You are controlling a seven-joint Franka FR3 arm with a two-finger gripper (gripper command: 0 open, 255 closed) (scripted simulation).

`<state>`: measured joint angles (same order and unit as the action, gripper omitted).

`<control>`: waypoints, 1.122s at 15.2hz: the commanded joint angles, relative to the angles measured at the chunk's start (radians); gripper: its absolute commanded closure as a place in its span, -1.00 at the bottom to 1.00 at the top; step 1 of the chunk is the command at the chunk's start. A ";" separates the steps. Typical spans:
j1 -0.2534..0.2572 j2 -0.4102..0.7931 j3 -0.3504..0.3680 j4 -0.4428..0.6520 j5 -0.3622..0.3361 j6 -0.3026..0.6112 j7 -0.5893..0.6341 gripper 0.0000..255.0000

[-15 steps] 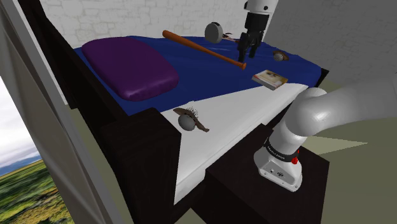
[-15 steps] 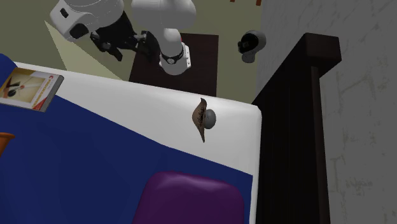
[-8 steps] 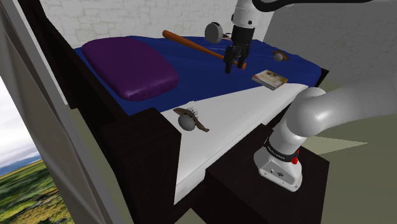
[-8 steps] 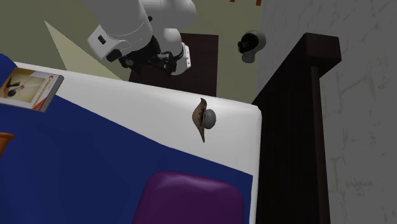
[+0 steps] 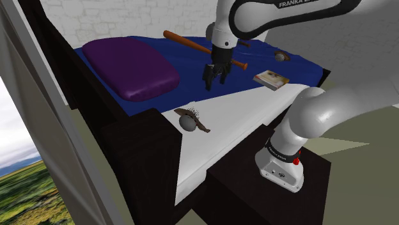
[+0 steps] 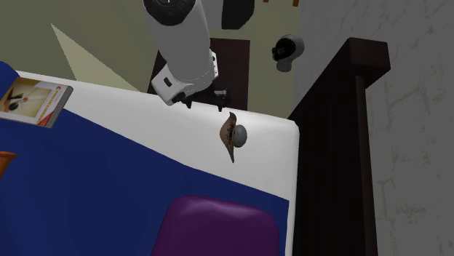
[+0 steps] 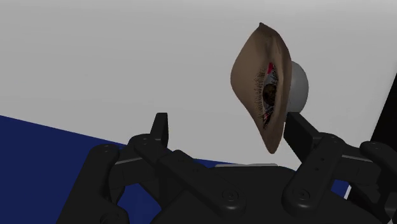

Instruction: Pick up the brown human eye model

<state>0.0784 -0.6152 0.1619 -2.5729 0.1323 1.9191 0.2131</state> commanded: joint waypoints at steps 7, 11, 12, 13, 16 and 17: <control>0.033 0.244 0.139 0.019 0.033 0.263 0.152 -1.00; 0.034 0.293 0.155 0.003 0.029 0.329 0.168 -1.00; 0.034 0.302 0.157 -0.004 0.029 0.345 0.169 -1.00; 0.033 0.311 0.159 -0.011 0.028 0.361 0.170 -1.00; 0.032 0.337 0.164 -0.026 0.025 0.402 0.173 -1.00; 0.032 0.337 0.164 -0.027 0.025 0.402 0.173 -1.00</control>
<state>0.1099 -0.2823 0.3243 -2.5985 0.1579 2.3157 0.3842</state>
